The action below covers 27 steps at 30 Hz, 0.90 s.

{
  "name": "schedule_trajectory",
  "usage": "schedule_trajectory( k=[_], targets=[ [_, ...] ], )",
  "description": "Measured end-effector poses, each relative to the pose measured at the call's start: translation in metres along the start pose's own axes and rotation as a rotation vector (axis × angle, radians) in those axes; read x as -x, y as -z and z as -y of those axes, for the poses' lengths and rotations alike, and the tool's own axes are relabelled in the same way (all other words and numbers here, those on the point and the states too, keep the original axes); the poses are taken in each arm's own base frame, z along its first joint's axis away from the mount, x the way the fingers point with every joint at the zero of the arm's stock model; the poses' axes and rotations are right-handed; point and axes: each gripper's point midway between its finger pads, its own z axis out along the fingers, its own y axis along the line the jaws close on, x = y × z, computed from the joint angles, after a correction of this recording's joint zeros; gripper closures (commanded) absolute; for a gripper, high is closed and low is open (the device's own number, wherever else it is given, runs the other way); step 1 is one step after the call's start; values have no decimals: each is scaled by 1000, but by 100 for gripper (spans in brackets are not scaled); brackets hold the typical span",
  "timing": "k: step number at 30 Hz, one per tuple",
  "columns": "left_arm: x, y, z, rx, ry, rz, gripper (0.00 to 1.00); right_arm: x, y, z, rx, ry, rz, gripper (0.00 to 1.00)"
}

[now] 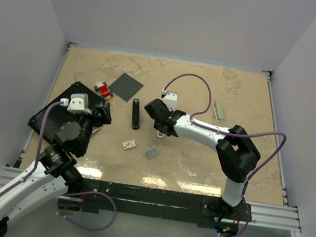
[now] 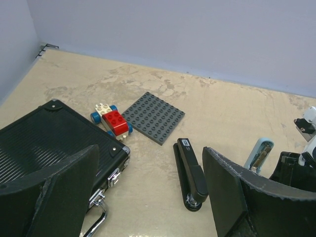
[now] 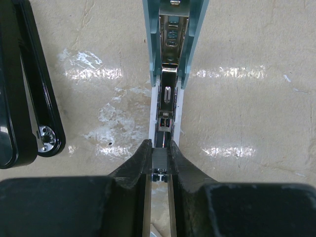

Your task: Load the staples into the stapler

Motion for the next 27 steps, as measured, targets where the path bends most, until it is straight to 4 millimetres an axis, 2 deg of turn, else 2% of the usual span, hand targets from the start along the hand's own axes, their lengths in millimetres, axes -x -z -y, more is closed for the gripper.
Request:
schedule_trajectory(
  k=[17, 21, 27],
  targets=[
    [0, 0, 0, 2, 1, 1, 11, -6, -3, 1, 0, -6, -7, 89],
    [0, 0, 0, 2, 1, 1, 10, -11, -8, 3, -9, 0, -17, 83],
    [0, 0, 0, 2, 1, 1, 11, -13, -9, 3, -11, -7, -19, 82]
  ],
)
